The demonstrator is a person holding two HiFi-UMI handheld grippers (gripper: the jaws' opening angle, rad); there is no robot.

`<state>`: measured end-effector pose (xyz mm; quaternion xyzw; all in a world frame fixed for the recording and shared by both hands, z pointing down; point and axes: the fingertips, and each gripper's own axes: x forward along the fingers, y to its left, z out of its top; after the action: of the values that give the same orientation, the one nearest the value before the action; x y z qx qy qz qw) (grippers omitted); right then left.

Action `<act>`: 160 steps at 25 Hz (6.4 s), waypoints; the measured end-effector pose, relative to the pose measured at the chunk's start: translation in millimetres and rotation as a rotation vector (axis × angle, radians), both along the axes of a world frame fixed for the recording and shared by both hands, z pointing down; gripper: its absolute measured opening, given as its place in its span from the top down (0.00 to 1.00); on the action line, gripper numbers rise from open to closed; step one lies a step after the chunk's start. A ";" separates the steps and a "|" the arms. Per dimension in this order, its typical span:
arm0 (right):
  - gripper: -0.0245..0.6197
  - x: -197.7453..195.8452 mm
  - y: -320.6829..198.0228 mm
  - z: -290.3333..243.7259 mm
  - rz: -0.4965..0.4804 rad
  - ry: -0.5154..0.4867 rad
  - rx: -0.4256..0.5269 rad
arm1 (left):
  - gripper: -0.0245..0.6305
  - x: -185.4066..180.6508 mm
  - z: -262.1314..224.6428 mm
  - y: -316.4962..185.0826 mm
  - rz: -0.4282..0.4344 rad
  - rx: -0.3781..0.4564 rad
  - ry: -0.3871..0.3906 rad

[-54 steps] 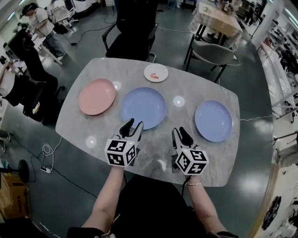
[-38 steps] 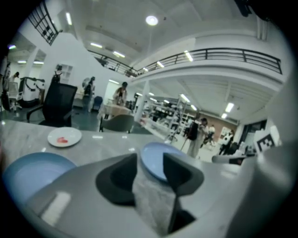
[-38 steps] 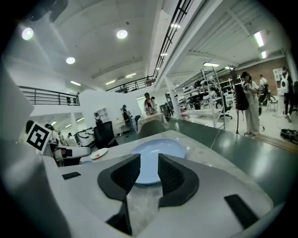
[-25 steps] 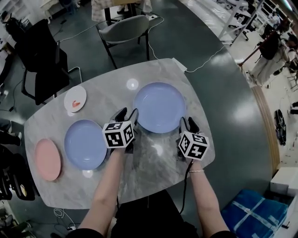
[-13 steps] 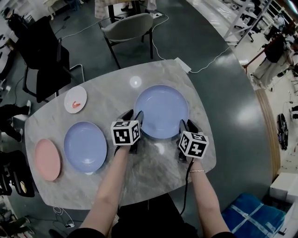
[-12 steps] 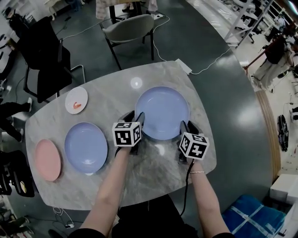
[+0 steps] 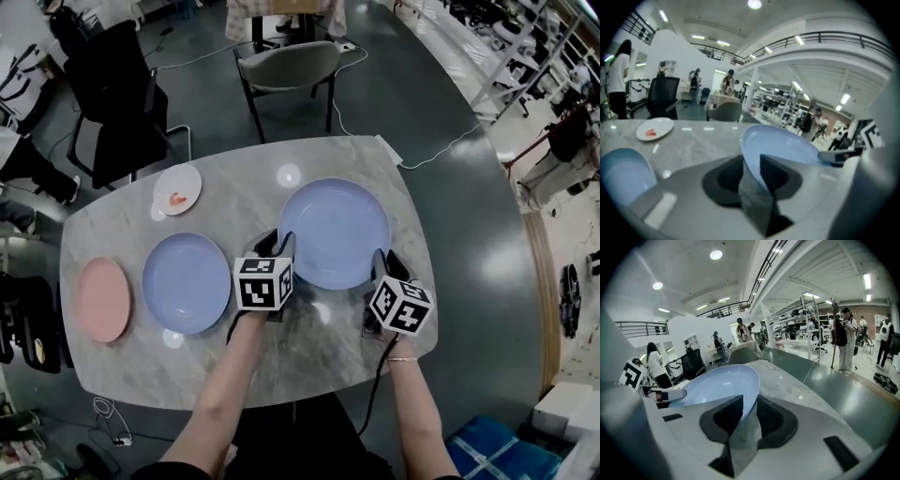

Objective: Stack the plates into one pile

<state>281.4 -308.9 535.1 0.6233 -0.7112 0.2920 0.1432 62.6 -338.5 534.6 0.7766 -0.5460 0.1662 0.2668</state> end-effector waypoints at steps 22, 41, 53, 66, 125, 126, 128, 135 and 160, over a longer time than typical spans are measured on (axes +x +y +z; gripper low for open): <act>0.82 -297.1 58.8 -34.4 -0.516 -0.050 0.032 | 0.79 -285.9 -41.2 164.5 -0.510 0.040 -0.032; 0.82 -360.7 77.8 29.8 -0.536 0.083 -0.057 | 0.78 -345.7 33.4 188.5 -0.502 -0.074 -0.061; 0.79 -343.8 65.3 -9.8 -0.501 0.082 0.081 | 0.73 -351.9 15.5 199.8 -0.557 -0.035 -0.045; 0.79 -484.9 121.4 -90.3 -0.840 -0.111 0.230 | 0.74 -457.2 -37.7 275.5 -0.785 0.053 -0.100; 0.76 -489.2 101.8 -37.2 -0.298 0.051 0.021 | 0.78 -486.3 -26.3 173.6 -0.359 0.038 0.054; 0.76 -475.1 99.3 -38.0 -0.280 0.055 0.022 | 0.78 -472.8 -25.9 167.8 -0.339 0.035 0.054; 0.76 -448.2 95.7 -37.7 -0.247 0.065 0.027 | 0.78 -446.4 -22.5 158.4 -0.303 0.027 0.053; 0.78 -377.5 83.3 -25.1 -0.185 0.088 0.001 | 0.78 -377.5 -8.8 138.4 -0.229 -0.011 0.039; 0.78 -354.3 69.8 15.9 -0.241 0.154 -0.031 | 0.77 -356.3 28.3 137.6 -0.228 -0.092 -0.120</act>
<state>-72.9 -239.1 551.0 0.5515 -0.7632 0.2349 0.2410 -293.7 -200.9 562.9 0.6852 -0.6373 0.2059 0.2861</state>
